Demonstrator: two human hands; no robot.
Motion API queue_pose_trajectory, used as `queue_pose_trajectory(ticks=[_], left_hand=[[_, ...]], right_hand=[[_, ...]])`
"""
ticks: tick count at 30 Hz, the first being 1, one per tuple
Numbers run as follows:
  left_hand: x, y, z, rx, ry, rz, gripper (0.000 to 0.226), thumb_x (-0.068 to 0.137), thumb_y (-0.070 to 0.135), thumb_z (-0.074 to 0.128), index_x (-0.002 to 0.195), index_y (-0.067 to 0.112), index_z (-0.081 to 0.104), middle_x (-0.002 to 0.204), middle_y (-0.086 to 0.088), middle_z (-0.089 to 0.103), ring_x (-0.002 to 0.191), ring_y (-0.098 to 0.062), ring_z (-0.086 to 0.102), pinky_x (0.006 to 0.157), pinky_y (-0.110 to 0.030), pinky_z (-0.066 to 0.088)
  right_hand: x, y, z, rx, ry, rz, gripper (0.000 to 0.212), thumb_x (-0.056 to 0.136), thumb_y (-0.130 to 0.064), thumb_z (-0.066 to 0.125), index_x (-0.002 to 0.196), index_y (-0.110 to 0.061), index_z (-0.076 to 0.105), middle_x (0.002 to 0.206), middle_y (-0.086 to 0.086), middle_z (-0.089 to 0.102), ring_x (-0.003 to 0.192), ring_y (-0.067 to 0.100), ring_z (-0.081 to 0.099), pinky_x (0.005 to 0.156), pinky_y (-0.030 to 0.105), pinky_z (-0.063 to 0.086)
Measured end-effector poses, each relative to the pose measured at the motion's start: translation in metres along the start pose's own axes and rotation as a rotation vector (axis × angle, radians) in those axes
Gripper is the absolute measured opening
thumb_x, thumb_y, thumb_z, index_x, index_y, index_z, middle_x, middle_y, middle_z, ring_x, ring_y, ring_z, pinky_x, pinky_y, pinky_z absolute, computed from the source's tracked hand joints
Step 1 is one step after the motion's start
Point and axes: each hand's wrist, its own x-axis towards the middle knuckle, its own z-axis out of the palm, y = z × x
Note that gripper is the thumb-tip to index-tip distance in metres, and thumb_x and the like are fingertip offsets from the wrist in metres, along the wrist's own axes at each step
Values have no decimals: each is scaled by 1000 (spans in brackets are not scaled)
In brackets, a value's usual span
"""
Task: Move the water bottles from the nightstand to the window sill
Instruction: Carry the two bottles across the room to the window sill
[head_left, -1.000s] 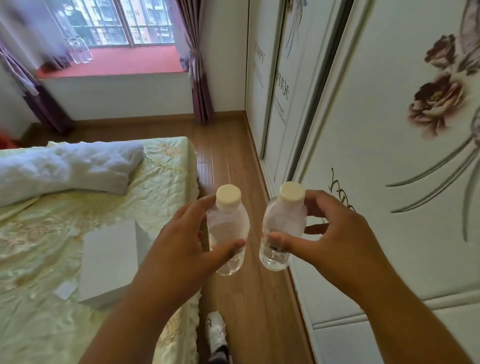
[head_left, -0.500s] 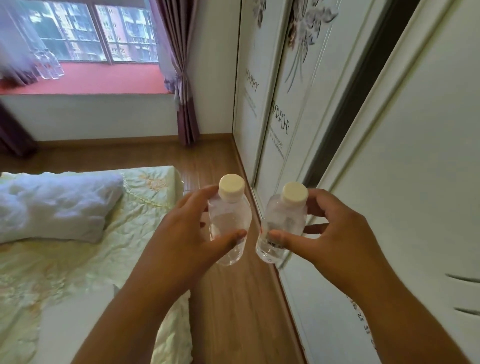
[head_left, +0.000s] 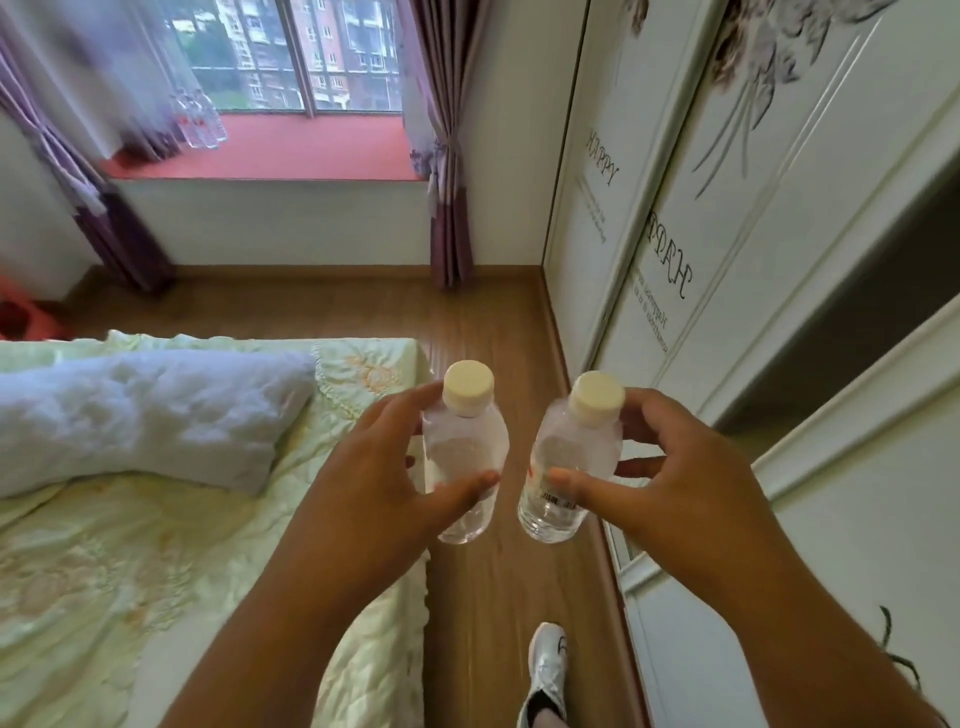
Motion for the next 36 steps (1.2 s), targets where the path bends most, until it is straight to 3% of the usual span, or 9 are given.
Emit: queue_pose_trajectory(ticks=[2,6,12,19,26,31,36], left_hand=[[23,1,3,20,25,-21,87,64,72,77,140,54,38,116,42,42,99,5,58,66,-4,40],[78,11,11,59,66,-27,87,65,72,76,141,53,38,114,51,38,100,18,51,69,-4,39],[153,32,34,87,154,-45,87,62,79,70,139,56,36,119,44,40,99,19,50,76,-8,39],[206,36,56,85,156,-81,89,60,80,69,140,55,38,117,44,39,98,16,53,69,-5,38],[274,37,77,73,103,-42,85,62,74,74,137,57,38,119,42,43,98,10,56,68,-5,38],[333,27,87,56,56,6,86,62,70,76,138,50,42,127,33,43,103,-1,59,84,-16,49],[407,9,85,41,11,62,89,63,67,75,142,43,44,134,24,50,109,-4,57,89,-25,53]], right_hand=[[32,8,-2,9,-16,-32,58,58,-68,77,107,-62,45,99,-47,49,89,-34,47,57,-8,32],[99,19,-17,45,-48,-87,60,59,-68,78,109,-59,46,101,-44,51,90,-33,47,57,-8,32],[182,40,-43,55,-76,-174,69,59,-71,76,118,-57,44,103,-46,48,88,-31,49,59,-9,32],[242,65,-67,56,-101,-186,71,60,-68,77,121,-54,44,107,-42,50,81,-26,53,59,-8,33],[293,84,-80,9,-66,-149,73,59,-71,74,123,-53,43,112,-32,55,87,-18,52,59,-7,34],[334,94,-84,-34,-24,-96,73,59,-69,75,122,-54,43,114,-32,55,85,-16,54,57,-6,36],[391,91,-78,-58,24,-68,71,61,-62,80,121,-52,45,110,-34,54,84,-17,54,61,-7,36]])
